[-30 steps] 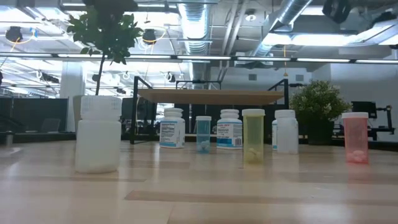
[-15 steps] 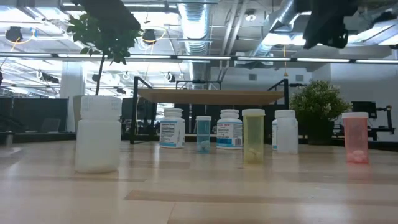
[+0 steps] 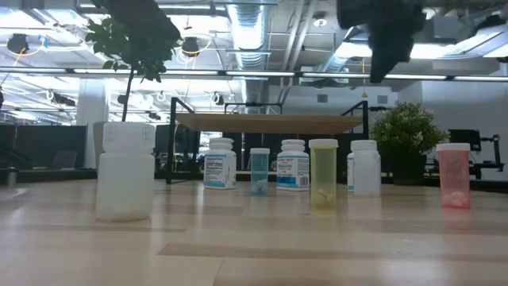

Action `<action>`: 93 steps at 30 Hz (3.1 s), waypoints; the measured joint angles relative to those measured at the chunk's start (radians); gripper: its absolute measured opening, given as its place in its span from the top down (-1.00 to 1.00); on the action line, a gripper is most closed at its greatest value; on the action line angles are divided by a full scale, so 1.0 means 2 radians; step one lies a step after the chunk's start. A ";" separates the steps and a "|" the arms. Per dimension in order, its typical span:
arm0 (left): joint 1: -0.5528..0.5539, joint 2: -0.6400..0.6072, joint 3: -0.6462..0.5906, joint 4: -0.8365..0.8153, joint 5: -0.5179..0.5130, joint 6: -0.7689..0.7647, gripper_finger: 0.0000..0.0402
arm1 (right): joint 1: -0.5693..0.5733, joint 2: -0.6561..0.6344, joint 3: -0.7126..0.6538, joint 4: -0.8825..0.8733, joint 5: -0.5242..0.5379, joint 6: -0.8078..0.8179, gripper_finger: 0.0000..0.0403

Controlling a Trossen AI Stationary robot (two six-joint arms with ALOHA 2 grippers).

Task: Pick and place medicine bottles onto shelf by color
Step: Put the top right white pill bottle on the shelf

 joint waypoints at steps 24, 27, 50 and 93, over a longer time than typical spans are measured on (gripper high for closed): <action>0.000 0.000 0.000 -0.002 0.011 -0.137 0.16 | -0.021 0.108 0.019 -0.032 -0.005 0.018 -0.22; 0.000 0.000 0.000 -0.001 0.000 -0.136 -0.02 | -0.030 0.110 0.018 -0.032 -0.005 0.018 -0.22; 0.000 0.000 0.000 -0.002 -0.027 -0.136 -0.29 | -0.043 0.111 0.000 0.014 -0.001 0.013 -0.22; 0.000 0.000 0.000 -0.002 -0.027 -0.136 -0.29 | -0.049 0.111 -0.068 0.096 0.008 0.009 -0.15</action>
